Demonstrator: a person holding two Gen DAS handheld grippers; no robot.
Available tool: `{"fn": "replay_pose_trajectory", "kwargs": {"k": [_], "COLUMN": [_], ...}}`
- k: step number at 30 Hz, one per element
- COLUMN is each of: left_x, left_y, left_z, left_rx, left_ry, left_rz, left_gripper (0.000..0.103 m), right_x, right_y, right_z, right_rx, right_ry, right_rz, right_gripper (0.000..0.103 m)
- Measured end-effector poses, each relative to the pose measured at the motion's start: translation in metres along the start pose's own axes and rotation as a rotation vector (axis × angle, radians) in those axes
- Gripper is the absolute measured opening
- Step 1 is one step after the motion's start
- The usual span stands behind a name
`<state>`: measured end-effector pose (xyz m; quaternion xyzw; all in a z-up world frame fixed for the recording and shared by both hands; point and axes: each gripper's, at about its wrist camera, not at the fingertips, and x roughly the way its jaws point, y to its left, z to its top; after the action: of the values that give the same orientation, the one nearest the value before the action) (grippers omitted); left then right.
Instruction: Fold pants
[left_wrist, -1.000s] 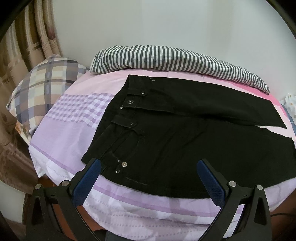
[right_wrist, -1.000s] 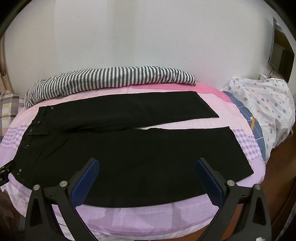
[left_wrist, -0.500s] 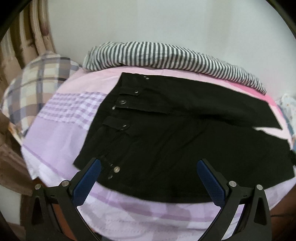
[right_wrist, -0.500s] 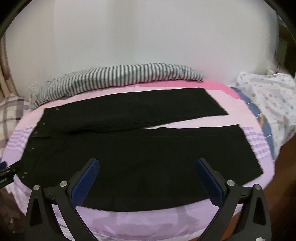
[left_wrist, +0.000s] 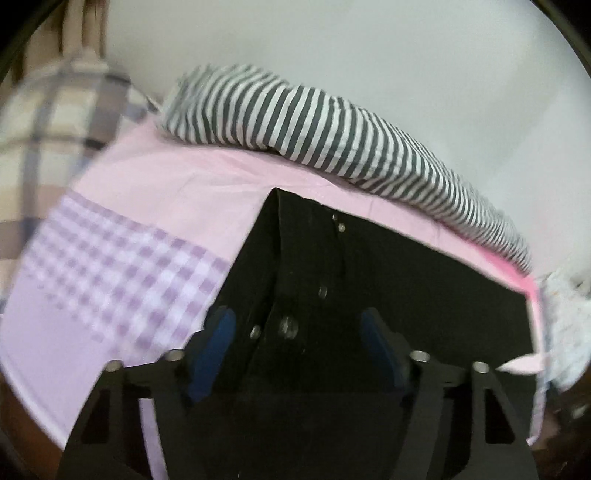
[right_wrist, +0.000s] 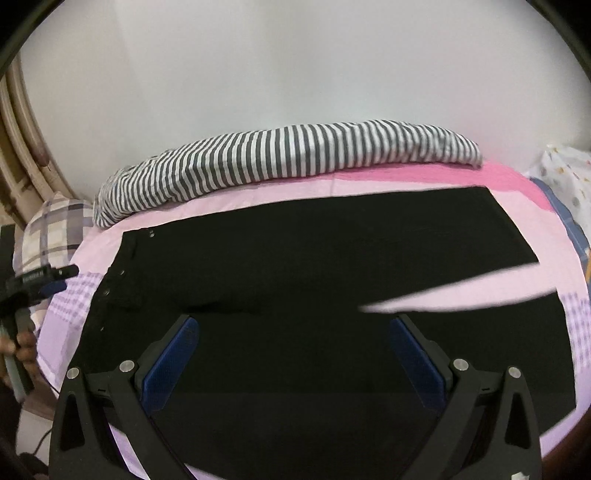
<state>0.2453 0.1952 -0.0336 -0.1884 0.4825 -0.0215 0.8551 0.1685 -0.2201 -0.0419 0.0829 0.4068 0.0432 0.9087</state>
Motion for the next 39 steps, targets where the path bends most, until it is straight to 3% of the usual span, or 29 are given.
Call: {"fn": "replay_pose_trajectory", "kwargs": {"k": [2,5,11,17,21,23,29,33,35,39], "left_x": [0.018,0.045,0.094,0.134,0.143,0.147,0.163,0.166,0.162,0.142], "left_y": [0.015,0.032,0.046,0.056,0.05,0.044,0.037,0.031,0.029,0.029], "left_z": [0.021,0.047,0.08,0.093,0.1,0.104,0.104,0.102,0.1,0.097], "left_rx": [-0.06,-0.136,-0.165,-0.206,-0.205,-0.196,-0.197,-0.197,-0.185,-0.204], "left_ry": [0.047,0.108,0.186,0.254,0.274,0.286,0.304,0.292,0.264,0.195], "left_rz": [-0.05,-0.131,-0.176,-0.208,-0.273,-0.274,-0.297,-0.304,-0.293,-0.329], "left_gripper": [0.053,0.046,0.045,0.045,0.032,0.03,0.03,0.03,0.014,0.012], "right_x": [0.012,0.034,0.073,0.103,0.122,0.13,0.159,0.182,0.193,0.213], "right_y": [0.003,0.009,0.029,0.046,0.055,0.059,0.067,0.066,0.065,0.06], "right_z": [0.009,0.021,0.035,0.048,0.06,0.066,0.091,0.11,0.119,0.137], "right_rx": [-0.016,-0.033,-0.077,-0.111,-0.147,-0.162,-0.25,-0.328,-0.365,-0.418], "right_ry": [0.01,0.033,0.082,0.119,0.126,0.126,0.129,0.187,0.213,0.263], "right_rz": [0.001,0.009,0.007,0.025,0.03,0.037,0.109,0.197,0.225,0.274], "right_gripper": [0.102,0.102,0.102,0.102,0.102,0.102,0.102,0.102,0.102,0.102]}}
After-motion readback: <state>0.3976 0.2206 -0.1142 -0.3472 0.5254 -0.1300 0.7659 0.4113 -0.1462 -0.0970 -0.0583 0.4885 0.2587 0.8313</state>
